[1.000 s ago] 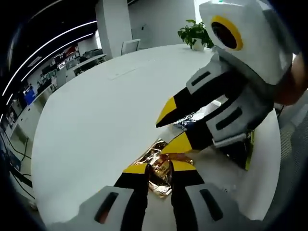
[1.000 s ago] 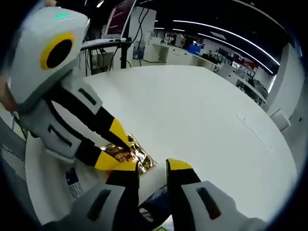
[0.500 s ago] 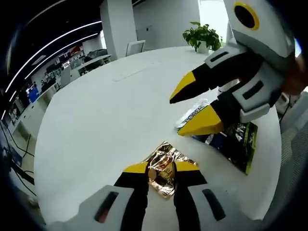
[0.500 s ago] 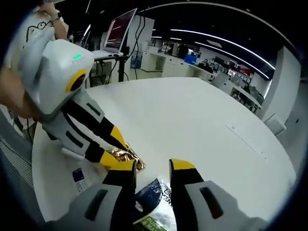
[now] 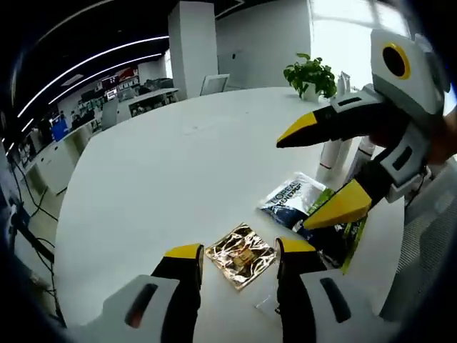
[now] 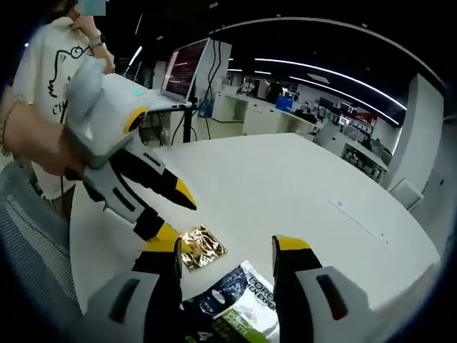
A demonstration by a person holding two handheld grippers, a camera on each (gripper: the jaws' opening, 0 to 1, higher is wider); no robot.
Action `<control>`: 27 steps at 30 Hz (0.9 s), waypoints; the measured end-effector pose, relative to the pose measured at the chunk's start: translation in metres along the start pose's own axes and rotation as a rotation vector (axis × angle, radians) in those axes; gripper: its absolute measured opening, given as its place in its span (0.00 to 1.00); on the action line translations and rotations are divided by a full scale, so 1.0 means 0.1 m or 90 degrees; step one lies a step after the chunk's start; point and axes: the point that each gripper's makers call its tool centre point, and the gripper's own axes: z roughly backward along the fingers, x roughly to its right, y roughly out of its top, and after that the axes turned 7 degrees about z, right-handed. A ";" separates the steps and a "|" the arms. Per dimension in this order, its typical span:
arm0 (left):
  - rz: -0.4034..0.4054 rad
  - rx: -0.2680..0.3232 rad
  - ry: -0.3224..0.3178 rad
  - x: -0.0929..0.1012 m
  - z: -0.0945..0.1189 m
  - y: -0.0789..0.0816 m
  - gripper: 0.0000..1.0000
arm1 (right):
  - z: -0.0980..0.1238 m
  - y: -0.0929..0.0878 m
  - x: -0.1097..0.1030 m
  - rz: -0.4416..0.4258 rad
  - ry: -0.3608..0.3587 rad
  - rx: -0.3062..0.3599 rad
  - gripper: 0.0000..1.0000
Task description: Arrange the skincare products in the storage area until every visible bottle or jar stands upright without overlapping.
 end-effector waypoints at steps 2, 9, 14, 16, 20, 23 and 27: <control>0.010 0.003 0.005 0.00 0.05 0.01 0.48 | 0.12 0.11 -0.04 -0.006 -0.003 0.021 0.58; 0.025 0.016 0.008 0.07 0.28 0.07 0.58 | 0.37 0.22 -0.14 -0.005 -0.008 0.049 0.71; 0.034 0.029 0.012 0.15 0.45 0.11 0.68 | 0.63 0.26 -0.19 0.001 -0.023 0.061 0.78; 0.036 0.030 0.009 0.20 0.51 0.11 0.70 | 0.76 0.26 -0.20 -0.002 -0.034 0.065 0.81; 0.040 0.036 0.001 0.27 0.63 0.07 0.77 | 1.00 0.21 -0.16 -0.015 -0.064 0.072 0.90; 0.046 0.041 -0.002 0.32 0.70 0.04 0.83 | 1.20 0.15 -0.13 -0.041 -0.086 0.078 0.94; 0.048 0.049 -0.002 0.38 0.82 0.01 0.89 | 1.48 0.04 -0.10 -0.074 -0.116 0.074 0.97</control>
